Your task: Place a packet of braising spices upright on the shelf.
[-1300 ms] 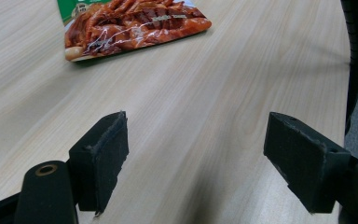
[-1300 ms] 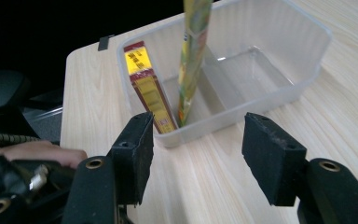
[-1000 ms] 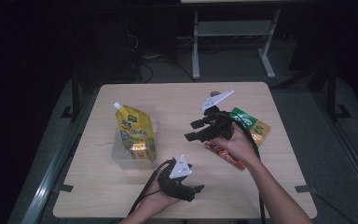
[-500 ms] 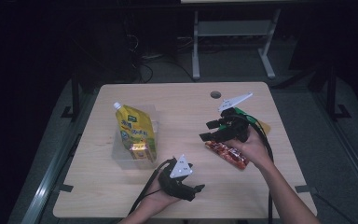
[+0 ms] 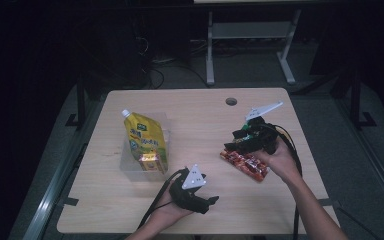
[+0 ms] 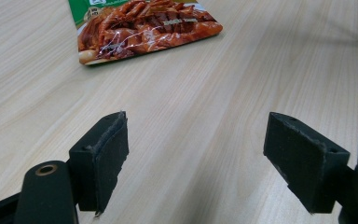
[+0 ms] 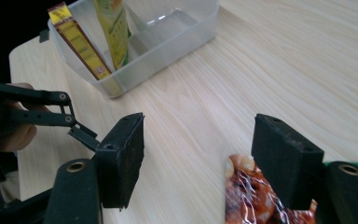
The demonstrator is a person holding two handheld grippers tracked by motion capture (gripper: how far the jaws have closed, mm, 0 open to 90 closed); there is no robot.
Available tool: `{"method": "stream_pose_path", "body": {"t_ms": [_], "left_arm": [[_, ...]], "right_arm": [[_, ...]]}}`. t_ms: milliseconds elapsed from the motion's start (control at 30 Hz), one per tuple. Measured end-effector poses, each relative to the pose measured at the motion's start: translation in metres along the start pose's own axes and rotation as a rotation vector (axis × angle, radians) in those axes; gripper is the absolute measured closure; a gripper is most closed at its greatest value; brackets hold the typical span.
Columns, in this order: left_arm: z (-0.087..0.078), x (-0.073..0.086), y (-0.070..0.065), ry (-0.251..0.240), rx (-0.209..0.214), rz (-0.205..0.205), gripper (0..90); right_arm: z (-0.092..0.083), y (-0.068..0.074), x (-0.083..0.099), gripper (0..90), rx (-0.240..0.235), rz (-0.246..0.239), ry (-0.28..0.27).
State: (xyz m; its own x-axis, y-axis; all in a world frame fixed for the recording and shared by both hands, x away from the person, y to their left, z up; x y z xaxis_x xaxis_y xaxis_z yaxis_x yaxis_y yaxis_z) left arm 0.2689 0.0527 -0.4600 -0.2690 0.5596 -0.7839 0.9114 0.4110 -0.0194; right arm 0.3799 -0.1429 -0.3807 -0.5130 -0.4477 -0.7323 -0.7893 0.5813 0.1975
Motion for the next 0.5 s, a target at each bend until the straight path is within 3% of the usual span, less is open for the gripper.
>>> {"method": "stream_pose_path", "body": {"t_ms": [200, 500], "left_arm": [[0.003, -0.003, -0.001, 0.016, 0.0, 0.017, 23.7], [0.006, -0.013, 0.005, 0.016, 0.01, 0.003, 31.2]], "right_arm": [[-0.008, -0.009, 0.009, 31.4, 0.022, 0.028, 0.004], [-0.022, -0.018, 0.02, 30.9, 0.078, 0.04, -0.003]]}}
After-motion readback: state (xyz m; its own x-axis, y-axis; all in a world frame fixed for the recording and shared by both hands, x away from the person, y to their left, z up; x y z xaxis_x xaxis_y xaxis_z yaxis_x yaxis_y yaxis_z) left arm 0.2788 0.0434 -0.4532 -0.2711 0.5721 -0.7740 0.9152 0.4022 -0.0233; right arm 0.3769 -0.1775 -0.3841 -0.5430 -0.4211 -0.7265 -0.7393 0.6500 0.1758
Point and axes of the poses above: each handheld gripper's, and its own axes: z roughly forward along the jaws, x roughly out of its underside, y roughly to its left, the point moved 4 cm from there along z, roughly forward along the jaws, and after that the axes turned 3 degrees about x, right-handed, at the moved point
